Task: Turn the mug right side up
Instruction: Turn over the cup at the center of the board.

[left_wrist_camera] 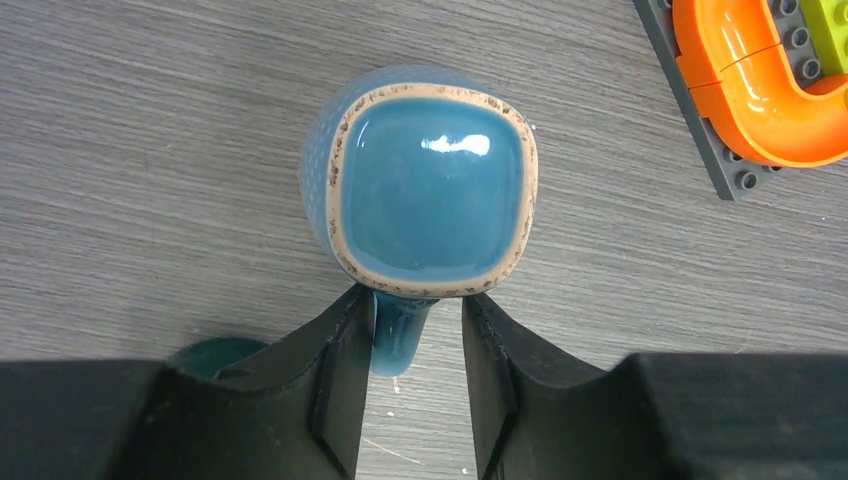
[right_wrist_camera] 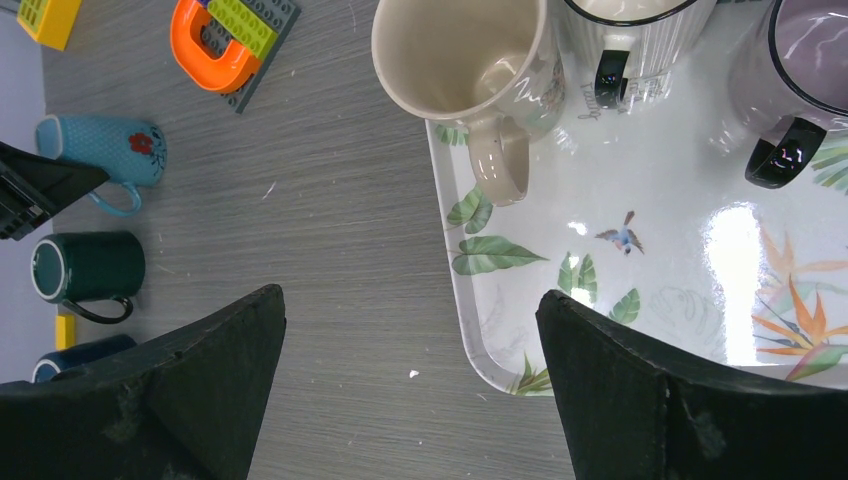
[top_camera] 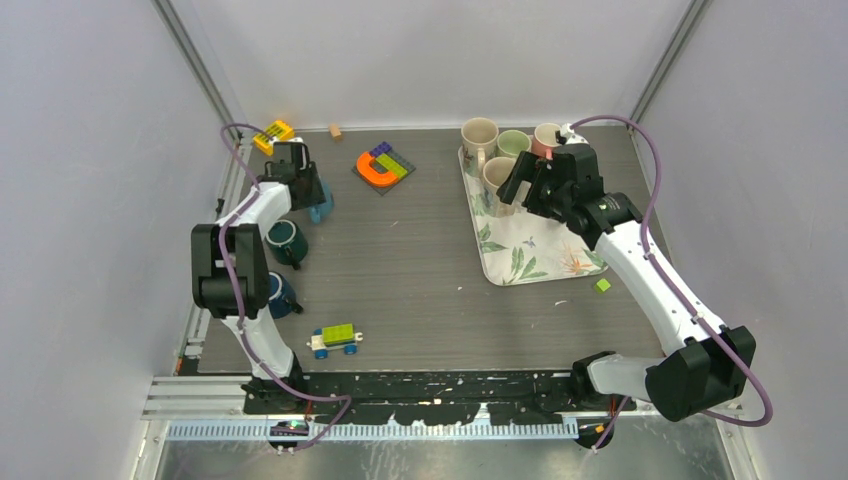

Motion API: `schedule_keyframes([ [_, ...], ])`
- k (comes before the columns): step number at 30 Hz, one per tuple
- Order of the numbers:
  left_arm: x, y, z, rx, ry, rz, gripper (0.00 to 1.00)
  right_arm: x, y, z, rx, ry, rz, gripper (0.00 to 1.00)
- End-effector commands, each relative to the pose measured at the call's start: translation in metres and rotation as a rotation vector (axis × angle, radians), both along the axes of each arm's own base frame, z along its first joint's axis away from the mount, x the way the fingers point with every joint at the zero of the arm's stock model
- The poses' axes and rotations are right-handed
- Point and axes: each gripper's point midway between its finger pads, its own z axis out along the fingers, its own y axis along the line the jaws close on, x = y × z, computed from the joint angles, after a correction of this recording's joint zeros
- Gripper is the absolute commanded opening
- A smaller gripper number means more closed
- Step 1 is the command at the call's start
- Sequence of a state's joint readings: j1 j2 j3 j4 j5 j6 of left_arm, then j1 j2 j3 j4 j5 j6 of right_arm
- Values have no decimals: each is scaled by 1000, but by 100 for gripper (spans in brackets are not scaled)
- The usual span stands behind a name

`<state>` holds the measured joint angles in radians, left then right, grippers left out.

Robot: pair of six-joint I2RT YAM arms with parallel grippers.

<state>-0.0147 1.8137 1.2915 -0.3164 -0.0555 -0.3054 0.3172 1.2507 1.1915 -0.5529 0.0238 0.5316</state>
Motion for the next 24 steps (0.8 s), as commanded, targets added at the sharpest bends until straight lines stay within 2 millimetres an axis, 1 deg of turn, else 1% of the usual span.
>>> schedule_keyframes([
  [1,13,3,15,4,-64,9,38,6,5,19,15,-63,14,100],
  [6,11,7,13,37,-65,31,36,6,5,18,17,-61,18,100],
  [13,12,12,7,70,-48,51,39,6,5,17,16,-56,18,100],
  [17,12,13,4,76,-39,52,39,7,6,16,15,-53,18,100],
  [24,13,11,-1,67,-29,49,33,6,5,16,14,-55,20,100],
])
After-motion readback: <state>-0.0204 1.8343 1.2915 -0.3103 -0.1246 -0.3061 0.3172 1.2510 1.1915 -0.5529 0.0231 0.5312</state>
